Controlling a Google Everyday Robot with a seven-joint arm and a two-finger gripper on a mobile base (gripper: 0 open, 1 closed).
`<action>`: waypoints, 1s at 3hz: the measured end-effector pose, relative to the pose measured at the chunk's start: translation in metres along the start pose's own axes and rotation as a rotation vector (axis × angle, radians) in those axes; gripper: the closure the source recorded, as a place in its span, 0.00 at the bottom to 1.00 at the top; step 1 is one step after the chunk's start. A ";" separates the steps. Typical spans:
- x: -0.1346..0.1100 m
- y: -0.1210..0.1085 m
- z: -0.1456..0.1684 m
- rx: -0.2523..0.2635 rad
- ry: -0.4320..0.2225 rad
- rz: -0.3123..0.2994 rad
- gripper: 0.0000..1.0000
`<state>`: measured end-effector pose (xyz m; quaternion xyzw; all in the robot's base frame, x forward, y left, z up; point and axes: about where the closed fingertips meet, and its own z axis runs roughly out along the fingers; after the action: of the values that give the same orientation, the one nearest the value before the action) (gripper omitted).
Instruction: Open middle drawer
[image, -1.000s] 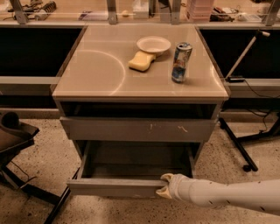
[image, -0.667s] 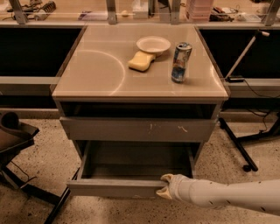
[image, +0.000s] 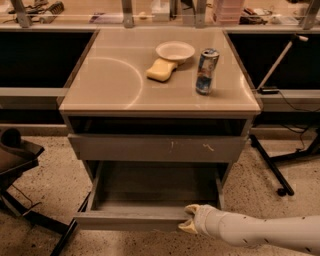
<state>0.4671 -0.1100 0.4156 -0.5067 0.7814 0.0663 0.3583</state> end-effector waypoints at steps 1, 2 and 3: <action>0.008 0.012 -0.005 0.008 -0.011 0.014 1.00; 0.005 0.010 -0.009 0.008 -0.011 0.014 1.00; 0.010 0.018 -0.013 0.015 -0.017 0.025 1.00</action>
Offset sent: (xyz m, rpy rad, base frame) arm -0.3783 -0.1184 -0.1113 0.3179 -0.0973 -0.3285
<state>0.4434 -0.1147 0.4142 -0.4937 0.7850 0.0693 0.3678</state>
